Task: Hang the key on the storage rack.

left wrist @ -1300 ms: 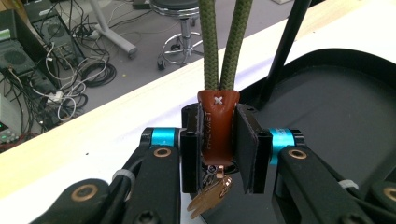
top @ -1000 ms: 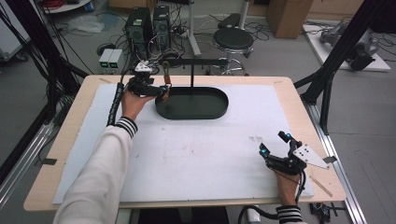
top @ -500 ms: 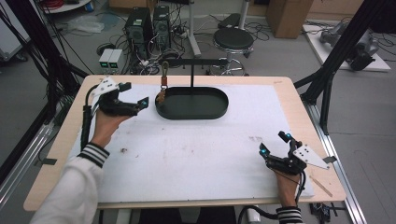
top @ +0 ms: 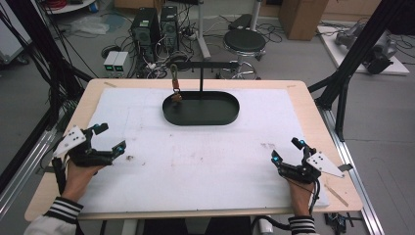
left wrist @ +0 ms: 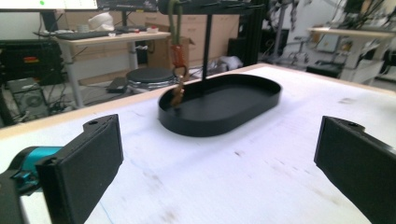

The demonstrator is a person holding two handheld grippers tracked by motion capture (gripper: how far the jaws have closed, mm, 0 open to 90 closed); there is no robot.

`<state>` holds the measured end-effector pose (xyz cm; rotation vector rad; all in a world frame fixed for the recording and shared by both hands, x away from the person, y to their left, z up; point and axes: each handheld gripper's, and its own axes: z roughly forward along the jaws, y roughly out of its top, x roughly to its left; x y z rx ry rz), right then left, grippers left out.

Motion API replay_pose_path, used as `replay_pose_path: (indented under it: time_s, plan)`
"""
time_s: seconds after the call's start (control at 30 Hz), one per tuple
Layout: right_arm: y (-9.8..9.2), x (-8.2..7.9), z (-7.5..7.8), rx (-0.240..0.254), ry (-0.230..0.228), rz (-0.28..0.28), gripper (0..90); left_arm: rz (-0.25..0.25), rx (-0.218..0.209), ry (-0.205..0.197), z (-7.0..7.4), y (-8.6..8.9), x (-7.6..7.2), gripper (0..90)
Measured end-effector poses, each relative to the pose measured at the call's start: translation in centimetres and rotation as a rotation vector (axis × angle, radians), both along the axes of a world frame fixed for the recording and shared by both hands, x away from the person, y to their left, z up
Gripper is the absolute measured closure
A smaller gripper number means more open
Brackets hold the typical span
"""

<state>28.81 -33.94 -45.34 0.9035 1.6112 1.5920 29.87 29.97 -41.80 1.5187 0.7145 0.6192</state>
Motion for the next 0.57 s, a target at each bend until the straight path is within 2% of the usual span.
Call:
replay_pose_path:
  time_s: [0.13, 0.23, 0.3, 0.47, 0.57]
  plan:
    - [0.0, 0.0, 0.0, 0.0, 0.005, 0.0, 9.1, -0.011, -0.017, -0.042, -2.2, -0.3, -1.8, 1.7]
    - [0.0, 0.0, 0.0, -0.003, 0.005, -0.001, 9.1, -0.011, -0.019, -0.048, -3.0, -0.5, -2.1, 1.7]
    - [0.0, 0.0, 0.0, -0.003, 0.003, -0.001, 9.1, -0.007, -0.014, -0.033, -3.4, -0.5, -2.1, 1.7]
    - [0.0, 0.0, 0.0, -0.003, 0.005, 0.001, 9.1, 0.012, -0.054, -0.067, -3.6, -0.2, -2.5, 2.3]
    - [0.0, 0.0, 0.0, -0.008, -0.002, -0.002, 9.1, 0.02, -0.061, -0.082, -3.6, -0.1, -2.6, 2.3]
